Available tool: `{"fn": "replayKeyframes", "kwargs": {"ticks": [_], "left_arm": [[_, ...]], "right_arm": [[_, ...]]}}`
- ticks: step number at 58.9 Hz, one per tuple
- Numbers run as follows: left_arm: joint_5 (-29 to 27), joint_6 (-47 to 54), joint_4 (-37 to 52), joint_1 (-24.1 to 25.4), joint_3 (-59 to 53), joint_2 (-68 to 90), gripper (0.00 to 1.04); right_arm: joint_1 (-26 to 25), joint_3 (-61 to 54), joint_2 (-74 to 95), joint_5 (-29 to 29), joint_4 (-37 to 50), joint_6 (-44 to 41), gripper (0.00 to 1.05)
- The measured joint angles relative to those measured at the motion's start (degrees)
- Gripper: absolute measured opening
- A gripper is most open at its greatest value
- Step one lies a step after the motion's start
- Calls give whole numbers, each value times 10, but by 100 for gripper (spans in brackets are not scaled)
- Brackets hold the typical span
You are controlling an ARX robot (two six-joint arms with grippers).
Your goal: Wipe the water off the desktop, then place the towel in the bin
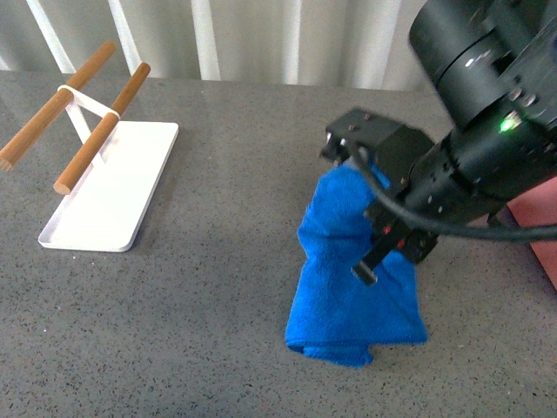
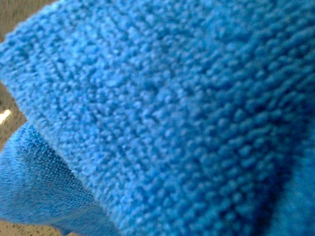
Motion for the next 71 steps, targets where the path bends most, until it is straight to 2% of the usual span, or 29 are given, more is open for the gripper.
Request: {"fn": "replayKeyframes", "kwargs": {"ticks": [13,30,35,40,45,50,60,71], "left_arm": [[0,0,0,0,0,0,98],[0,0,0,0,0,0,98],[0,0,0,0,0,0,98],[0,0,0,0,0,0,98],[0,0,0,0,0,0,98],[0,0,0,0,0,0,98],[0,0,0,0,0,0,98],[0,0,0,0,0,0,98]], "right_arm": [[-28,49,-83,23,-4,14,4],[-91,97,-182,106,9,77,4],[-115,99,-200,140,-14,82,4],[-159,103,-214,179,-74,82,4],[-214,110,-216,160,-167,80,4],[-254,110,-214,135,-212,68,4],[-301,123,-187,112,-245,59,4],[-331,133,-147,108,-236,59,4]]}}
